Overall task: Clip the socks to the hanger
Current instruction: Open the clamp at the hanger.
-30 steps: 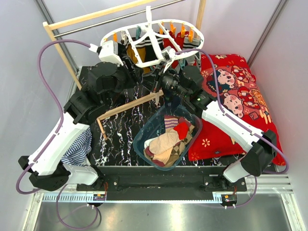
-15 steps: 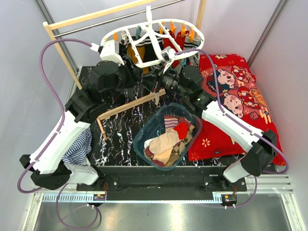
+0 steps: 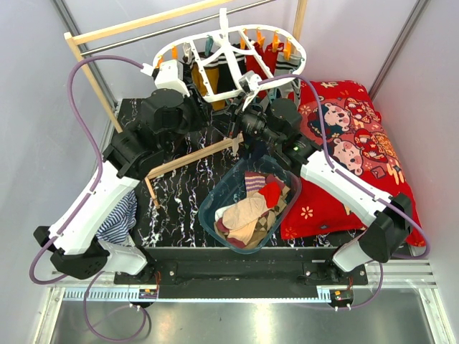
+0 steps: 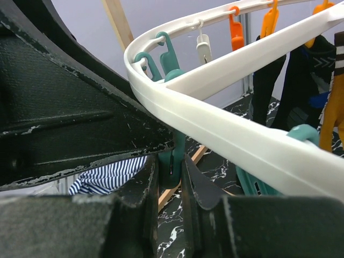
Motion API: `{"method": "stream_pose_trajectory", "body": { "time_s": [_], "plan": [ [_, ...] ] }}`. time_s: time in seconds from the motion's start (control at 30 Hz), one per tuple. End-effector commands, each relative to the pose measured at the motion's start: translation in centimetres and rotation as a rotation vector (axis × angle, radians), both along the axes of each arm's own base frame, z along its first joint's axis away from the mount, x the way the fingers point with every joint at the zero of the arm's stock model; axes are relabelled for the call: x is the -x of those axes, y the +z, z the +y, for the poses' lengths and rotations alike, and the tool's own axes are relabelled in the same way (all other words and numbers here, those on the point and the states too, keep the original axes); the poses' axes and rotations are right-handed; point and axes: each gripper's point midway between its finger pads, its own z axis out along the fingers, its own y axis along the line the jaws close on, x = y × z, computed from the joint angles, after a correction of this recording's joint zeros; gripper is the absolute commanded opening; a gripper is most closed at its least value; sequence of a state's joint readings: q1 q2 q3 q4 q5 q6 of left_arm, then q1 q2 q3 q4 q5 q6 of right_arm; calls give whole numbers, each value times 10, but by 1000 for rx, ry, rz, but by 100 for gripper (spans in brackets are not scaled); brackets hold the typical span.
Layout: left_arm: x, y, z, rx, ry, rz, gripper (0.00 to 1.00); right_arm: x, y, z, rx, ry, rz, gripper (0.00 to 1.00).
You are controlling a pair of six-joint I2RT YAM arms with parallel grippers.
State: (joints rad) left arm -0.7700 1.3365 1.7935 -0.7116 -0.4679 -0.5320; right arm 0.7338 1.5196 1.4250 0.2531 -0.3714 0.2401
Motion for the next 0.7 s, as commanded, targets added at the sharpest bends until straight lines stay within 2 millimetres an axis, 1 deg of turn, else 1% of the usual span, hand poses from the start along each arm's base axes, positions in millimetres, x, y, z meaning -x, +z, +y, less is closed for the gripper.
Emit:
{"method": "stream_pose_trajectory", "body": {
  "time_s": [0.0, 0.07, 0.17, 0.2, 0.23, 0.27, 0.3, 0.33, 0.37, 0.4, 0.43, 0.5, 0.53, 0.6, 0.63, 0.67],
  "plan": [
    [-5, 31, -3, 60, 2, -80, 42, 13, -3, 9, 38, 28, -25, 0],
    [-7, 28, -3, 49, 10, -77, 41, 14, -3, 10, 45, 29, -28, 0],
    [-9, 27, -4, 40, 10, -78, 33, 16, 0, 9, 46, 25, -33, 3],
    [-9, 26, -4, 37, 11, -77, 28, 16, -1, 9, 47, 24, -29, 11],
    [-9, 27, -4, 37, 11, -80, 27, 17, 4, 6, 40, 15, -32, 16],
    [-9, 26, -3, 33, 15, -80, 25, 18, 3, 6, 46, 13, -24, 21],
    [-9, 27, -2, 31, 16, -82, 20, 20, 5, 4, 46, 13, -25, 31],
    [-9, 27, -2, 29, 17, -84, 19, 21, 8, 2, 46, 13, -28, 34],
    [-9, 27, -1, 29, 20, -87, 17, 24, 5, 0, 61, 15, -17, 38],
    [-8, 28, 0, 33, 20, -92, 14, 27, 8, -3, 62, 16, -22, 43],
    [-9, 27, 0, 33, 20, -93, 13, 29, 2, -5, 80, 16, -6, 45],
    [-7, 27, 2, 33, 21, -97, 10, 37, 6, -14, 82, 12, 1, 51],
    [-8, 25, 1, 32, 21, -98, 9, 39, -3, -17, 105, 7, 28, 55],
    [-7, 26, 3, 31, 24, -104, 8, 49, -4, -29, 121, -3, 49, 59],
    [-6, 27, 3, 32, 23, -109, 7, 50, -17, -35, 155, -21, 88, 62],
    [-7, 26, 4, 30, 25, -111, 6, 52, -23, -40, 167, -36, 110, 63]
  ]
}}
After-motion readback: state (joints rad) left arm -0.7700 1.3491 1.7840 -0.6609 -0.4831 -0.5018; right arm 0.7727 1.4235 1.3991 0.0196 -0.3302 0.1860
